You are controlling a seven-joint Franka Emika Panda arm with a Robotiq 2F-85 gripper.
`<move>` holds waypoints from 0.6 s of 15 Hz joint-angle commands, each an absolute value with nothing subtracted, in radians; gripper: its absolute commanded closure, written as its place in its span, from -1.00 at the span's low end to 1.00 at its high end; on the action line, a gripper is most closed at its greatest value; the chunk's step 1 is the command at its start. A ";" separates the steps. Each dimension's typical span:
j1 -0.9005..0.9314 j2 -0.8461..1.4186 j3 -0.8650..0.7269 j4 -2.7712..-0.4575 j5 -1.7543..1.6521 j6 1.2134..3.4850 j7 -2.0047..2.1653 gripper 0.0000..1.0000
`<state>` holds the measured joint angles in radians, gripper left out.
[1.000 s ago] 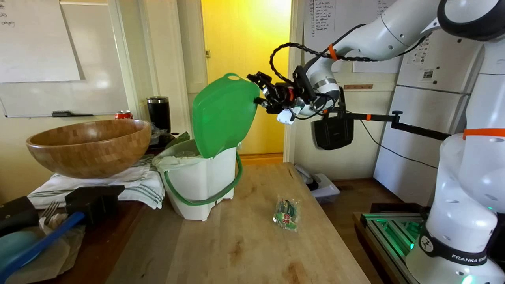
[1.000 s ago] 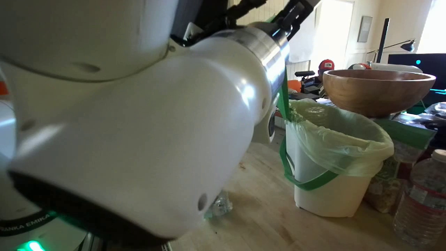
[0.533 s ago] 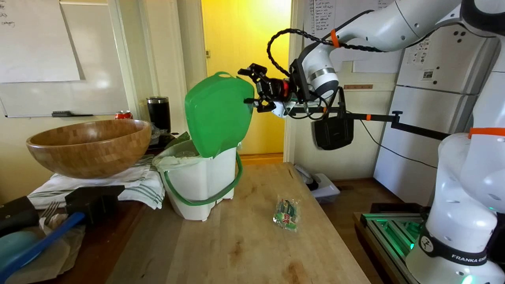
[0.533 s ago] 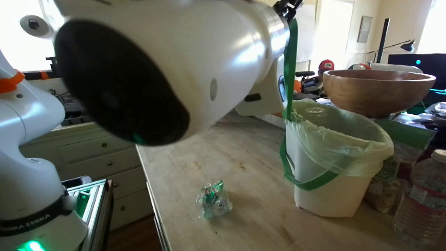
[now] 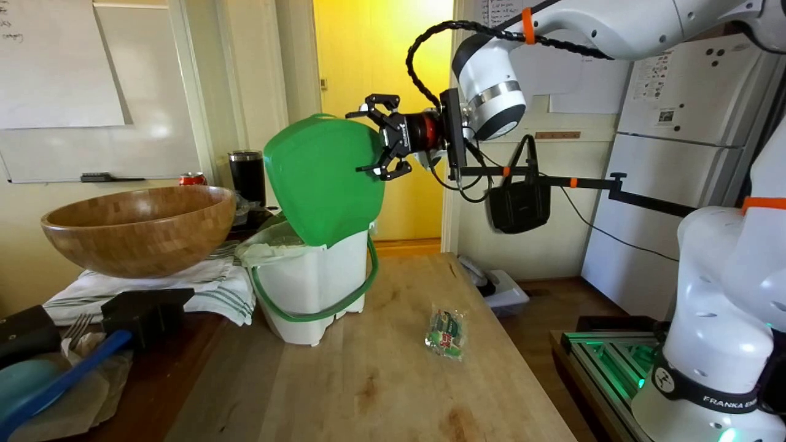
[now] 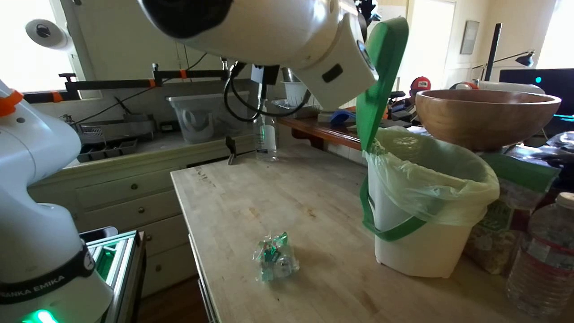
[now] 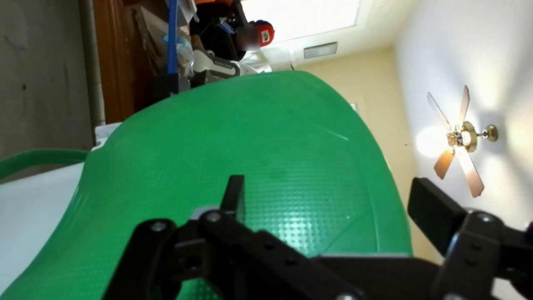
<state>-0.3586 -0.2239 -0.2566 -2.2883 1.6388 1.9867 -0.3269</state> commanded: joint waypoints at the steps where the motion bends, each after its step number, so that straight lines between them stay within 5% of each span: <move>1: -0.335 -0.296 -0.225 -2.331 1.628 2.132 -0.448 -1.00; 8: -0.315 -0.385 -0.166 -2.375 1.661 2.350 -0.681 -1.00; 9: -0.312 -0.385 -0.153 -2.377 1.659 2.391 -0.701 -0.50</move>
<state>-0.3254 -0.3543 -0.1807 -2.3460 1.6498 2.2848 -0.6323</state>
